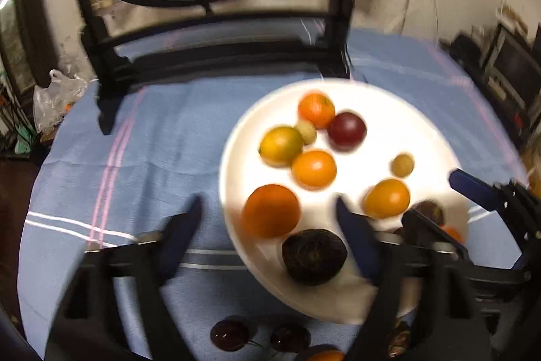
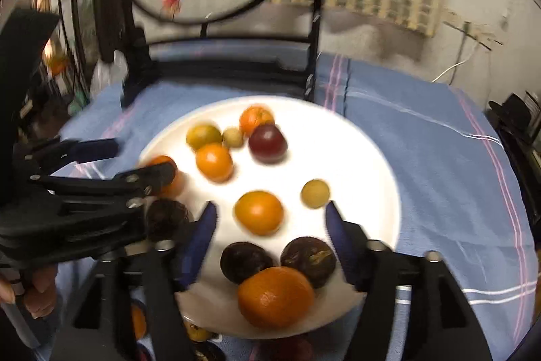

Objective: Organize fruits
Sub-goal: 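Carry both fruits over the white plate and open both tools, then grasp a small yellow fruit with the right tool while the left tool grasps a red tomato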

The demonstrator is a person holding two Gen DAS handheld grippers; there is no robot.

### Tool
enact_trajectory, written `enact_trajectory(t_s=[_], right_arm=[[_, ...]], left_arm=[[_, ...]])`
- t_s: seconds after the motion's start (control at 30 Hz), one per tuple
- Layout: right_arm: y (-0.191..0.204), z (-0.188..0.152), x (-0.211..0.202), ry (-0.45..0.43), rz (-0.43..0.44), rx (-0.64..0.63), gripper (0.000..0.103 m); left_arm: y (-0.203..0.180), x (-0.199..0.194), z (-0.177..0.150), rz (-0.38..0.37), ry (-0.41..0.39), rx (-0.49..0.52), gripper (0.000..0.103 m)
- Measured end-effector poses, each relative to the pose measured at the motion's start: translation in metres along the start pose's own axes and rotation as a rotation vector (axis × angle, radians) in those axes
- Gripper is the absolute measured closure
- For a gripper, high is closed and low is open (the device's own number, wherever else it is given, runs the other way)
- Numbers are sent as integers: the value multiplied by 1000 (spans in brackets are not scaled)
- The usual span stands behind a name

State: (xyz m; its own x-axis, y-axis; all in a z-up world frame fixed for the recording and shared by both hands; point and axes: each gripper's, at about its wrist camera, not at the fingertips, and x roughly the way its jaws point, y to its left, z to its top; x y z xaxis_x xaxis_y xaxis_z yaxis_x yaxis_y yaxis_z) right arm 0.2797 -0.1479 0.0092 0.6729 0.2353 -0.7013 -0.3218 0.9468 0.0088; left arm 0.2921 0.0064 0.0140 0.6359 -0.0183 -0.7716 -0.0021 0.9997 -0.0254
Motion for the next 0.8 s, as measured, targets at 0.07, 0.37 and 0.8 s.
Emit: enact_trajectory(t_s=[0.07,0.37,0.8], right_arm=[[-10,-4,-15,-25,31,48,30],[-25,-41,-60,-6,37,106,29],[-21,-120,-107,60,8,84,29]], left_arm=[[5,-21,-2,-18,-53,-24,18],[-13,-80,-40,-12,-107,95,10],[-19,-97,-128,-59,-23,52,10]])
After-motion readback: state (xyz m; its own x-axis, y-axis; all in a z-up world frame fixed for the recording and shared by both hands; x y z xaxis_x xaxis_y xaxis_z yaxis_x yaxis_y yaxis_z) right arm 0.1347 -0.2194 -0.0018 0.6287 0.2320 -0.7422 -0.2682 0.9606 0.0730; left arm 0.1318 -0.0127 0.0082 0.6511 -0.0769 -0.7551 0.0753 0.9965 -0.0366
